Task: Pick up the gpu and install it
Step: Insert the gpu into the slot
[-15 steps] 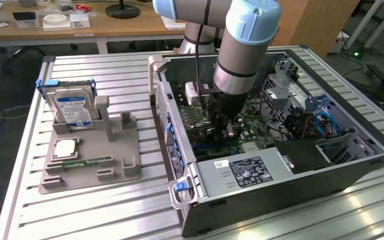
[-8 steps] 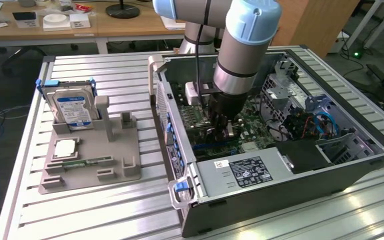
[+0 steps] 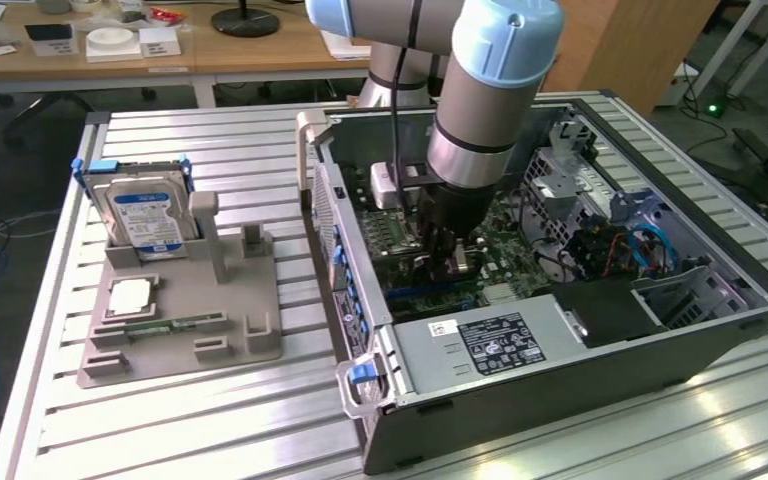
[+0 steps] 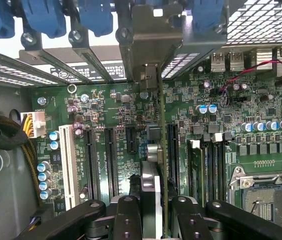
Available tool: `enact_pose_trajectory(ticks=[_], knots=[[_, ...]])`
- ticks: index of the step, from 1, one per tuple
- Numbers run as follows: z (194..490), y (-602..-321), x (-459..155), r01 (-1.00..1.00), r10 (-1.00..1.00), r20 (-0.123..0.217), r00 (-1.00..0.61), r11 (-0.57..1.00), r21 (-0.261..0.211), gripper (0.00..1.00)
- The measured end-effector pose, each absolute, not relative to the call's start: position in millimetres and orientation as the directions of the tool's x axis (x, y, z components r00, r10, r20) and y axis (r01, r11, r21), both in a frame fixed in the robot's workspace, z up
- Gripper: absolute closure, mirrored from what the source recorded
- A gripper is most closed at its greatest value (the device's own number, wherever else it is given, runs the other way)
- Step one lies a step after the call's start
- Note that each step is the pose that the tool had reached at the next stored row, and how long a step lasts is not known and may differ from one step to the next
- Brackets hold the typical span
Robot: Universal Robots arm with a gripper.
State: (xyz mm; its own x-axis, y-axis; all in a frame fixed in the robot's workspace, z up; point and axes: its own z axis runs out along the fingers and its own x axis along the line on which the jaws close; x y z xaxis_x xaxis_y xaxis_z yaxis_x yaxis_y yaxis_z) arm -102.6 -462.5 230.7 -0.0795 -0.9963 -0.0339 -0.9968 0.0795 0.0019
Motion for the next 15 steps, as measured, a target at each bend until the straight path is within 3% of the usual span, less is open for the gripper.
enact_pose_trajectory(ticks=[15], knots=[[230.2,-462.4,-102.4,-0.997,-0.996,-0.034,-0.079,0.079,0.002,0.72]])
